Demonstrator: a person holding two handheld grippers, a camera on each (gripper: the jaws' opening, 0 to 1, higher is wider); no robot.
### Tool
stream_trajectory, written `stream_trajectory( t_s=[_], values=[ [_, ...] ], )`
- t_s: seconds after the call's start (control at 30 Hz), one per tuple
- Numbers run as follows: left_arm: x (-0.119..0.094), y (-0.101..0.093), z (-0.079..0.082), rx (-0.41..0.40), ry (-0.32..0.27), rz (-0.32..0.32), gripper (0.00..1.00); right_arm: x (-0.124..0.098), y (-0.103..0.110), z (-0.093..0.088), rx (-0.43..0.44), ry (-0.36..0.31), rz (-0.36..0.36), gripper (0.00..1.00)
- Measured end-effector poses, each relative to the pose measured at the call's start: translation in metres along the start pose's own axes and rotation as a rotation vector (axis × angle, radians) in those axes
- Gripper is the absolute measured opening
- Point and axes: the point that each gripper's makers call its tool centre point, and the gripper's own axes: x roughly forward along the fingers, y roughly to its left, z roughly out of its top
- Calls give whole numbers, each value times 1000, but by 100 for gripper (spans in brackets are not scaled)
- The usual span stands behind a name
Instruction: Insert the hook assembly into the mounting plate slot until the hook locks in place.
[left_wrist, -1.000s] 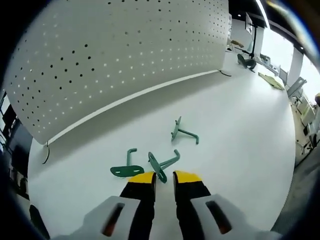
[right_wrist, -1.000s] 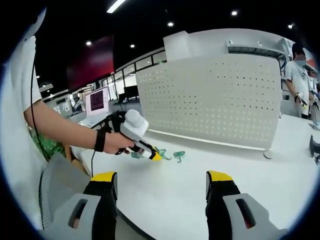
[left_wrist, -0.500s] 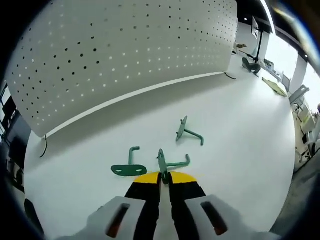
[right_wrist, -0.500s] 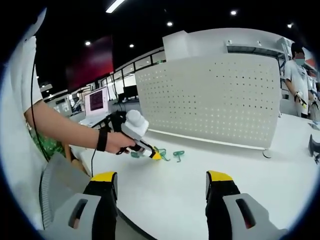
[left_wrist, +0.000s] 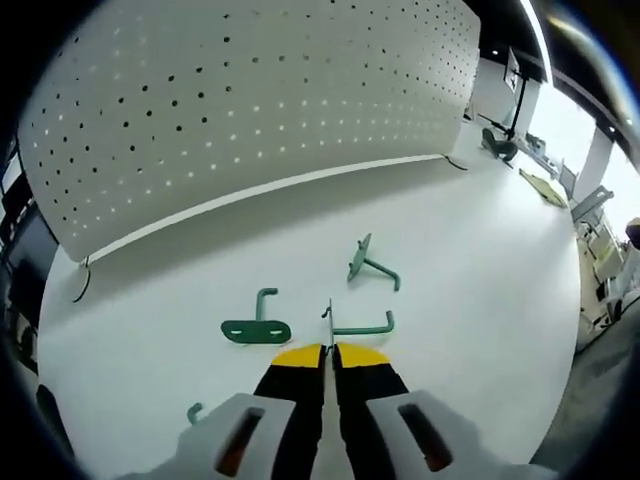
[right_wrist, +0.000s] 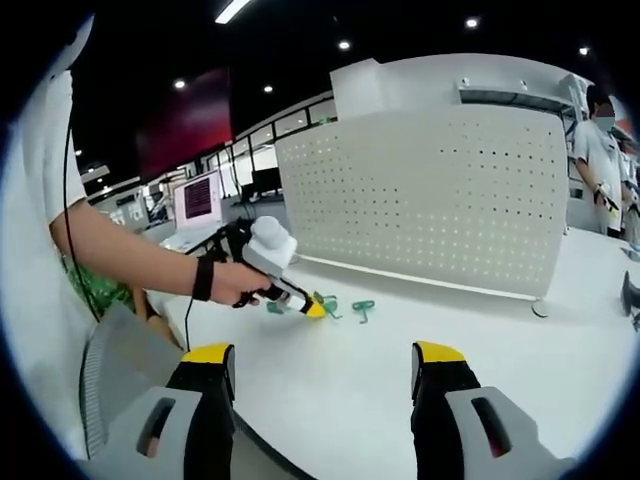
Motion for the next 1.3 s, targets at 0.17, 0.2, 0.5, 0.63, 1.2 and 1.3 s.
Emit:
stream_trajectory(
  t_s=[0.17,0.2,0.5,0.63,1.2,1.3],
  values=[
    [-6,-6,3,-27,-30,-23,3,2,1,1,8,-5,15,73],
    [-7,-7,3,-30,-31,-24,3,2,1,1,11,-9,17,73],
    [-21,-13,4,-72,-86,-42,3,5,2,8,7,-21,33,72],
    [-27,-12,2,-103,-102,-48,3,11,3,13,7,-29,42,72],
    [-59,-24,10,-208,-234,-121,3,19,15,19,-5,-41,79,71],
    [-63,-29,12,-209,-256,-134,3,21,17,22,-1,-48,86,71]
  ],
)
